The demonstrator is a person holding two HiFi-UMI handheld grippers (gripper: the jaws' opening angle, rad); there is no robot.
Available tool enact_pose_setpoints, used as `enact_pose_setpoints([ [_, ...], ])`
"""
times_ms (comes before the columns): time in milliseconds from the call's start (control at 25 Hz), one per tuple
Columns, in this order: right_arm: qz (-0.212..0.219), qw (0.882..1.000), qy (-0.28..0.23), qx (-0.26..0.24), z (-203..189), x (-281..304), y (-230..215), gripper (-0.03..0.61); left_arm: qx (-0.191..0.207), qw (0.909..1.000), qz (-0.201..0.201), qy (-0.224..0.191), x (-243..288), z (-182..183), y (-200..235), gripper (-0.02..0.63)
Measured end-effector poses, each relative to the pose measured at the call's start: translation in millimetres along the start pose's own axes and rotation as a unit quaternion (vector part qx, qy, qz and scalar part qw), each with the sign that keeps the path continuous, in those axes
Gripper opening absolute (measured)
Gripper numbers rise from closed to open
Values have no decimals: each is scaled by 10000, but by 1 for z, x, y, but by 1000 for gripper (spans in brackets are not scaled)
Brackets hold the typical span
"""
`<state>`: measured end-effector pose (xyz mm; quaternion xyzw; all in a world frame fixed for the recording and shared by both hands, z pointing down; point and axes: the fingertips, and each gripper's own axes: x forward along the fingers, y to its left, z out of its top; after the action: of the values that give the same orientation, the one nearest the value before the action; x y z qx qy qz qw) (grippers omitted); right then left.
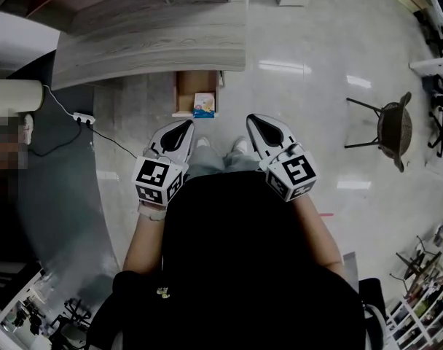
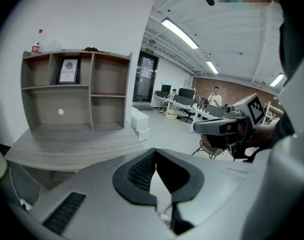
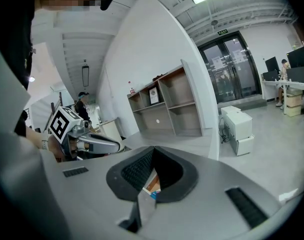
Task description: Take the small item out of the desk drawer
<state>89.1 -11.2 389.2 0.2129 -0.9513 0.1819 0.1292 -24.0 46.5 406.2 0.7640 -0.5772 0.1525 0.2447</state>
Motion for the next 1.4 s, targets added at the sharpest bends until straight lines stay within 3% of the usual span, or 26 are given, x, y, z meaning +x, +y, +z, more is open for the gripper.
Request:
enact_pose_setpoints([
  [400, -580, 9979, 284, -8, 0, 42, -15, -3, -620, 9969, -266, 409, 37, -25, 69, 9],
  [720, -1392, 9891, 419, 235, 16, 70, -42, -3, -1225, 9858, -588, 987, 91, -63, 129, 9],
  [920, -1776, 9822, 542, 286, 18, 75, -60, -3, -1855, 9693, -721, 1445, 132, -100, 153, 9],
  [1160, -1991, 9765, 723, 391, 17, 82, -69, -3, -2646, 9362, -783, 2177, 179, -159, 170, 11],
  [1400, -2386, 9665, 852, 424, 11, 76, -80, -3, -3020, 9087, -783, 2772, 207, -205, 175, 27],
])
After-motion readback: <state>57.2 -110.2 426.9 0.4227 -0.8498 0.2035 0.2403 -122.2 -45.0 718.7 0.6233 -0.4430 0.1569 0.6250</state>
